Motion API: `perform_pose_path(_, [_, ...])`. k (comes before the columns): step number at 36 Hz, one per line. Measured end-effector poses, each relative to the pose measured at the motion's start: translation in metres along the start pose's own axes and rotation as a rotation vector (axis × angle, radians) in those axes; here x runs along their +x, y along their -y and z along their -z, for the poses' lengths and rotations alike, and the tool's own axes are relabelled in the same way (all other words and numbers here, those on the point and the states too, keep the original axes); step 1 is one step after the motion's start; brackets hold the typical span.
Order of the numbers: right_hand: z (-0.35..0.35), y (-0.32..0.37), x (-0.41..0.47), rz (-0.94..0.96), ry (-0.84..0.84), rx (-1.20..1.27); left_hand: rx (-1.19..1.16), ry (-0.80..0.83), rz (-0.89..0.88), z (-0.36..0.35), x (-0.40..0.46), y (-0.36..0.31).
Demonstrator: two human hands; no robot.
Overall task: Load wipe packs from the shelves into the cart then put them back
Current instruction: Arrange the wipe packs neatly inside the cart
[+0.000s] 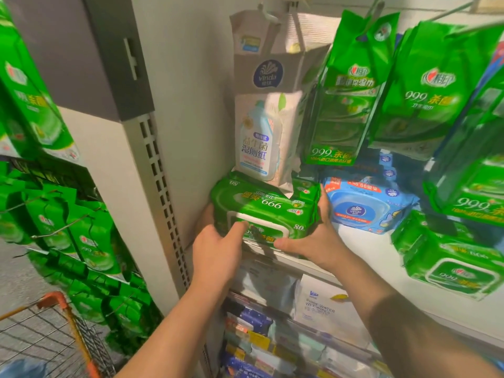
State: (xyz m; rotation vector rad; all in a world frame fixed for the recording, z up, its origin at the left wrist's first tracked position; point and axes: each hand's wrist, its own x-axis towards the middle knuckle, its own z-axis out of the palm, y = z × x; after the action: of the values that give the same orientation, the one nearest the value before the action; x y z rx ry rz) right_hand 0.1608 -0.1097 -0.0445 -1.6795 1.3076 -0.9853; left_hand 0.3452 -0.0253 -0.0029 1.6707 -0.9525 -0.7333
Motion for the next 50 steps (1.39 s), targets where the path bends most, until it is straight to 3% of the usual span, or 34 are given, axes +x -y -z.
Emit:
perform_pose_path(15, [0.002, -0.003, -0.015, 0.022, -0.109, -0.010, 0.044, 0.106, -0.084, -0.001, 0.005, 0.005])
perform_pose_path(29, [0.056, -0.015, -0.060, -0.024, -0.153, 0.138, 0.150, 0.341, -0.238, -0.011, 0.024, 0.018])
perform_pose_path(37, [0.068, -0.029, -0.063, -0.024, -0.154, 0.144, 0.062, 0.631, -0.320, -0.027, 0.048, 0.002])
perform_pose_path(43, [0.063, -0.032, -0.062, -0.022, -0.163, 0.199, -0.076, 0.968, -0.299, -0.034, 0.064, -0.001])
perform_pose_path(50, [0.063, -0.036, -0.059, -0.043, -0.140, 0.227, -0.093, 1.139, -0.224, -0.043, 0.074, 0.002])
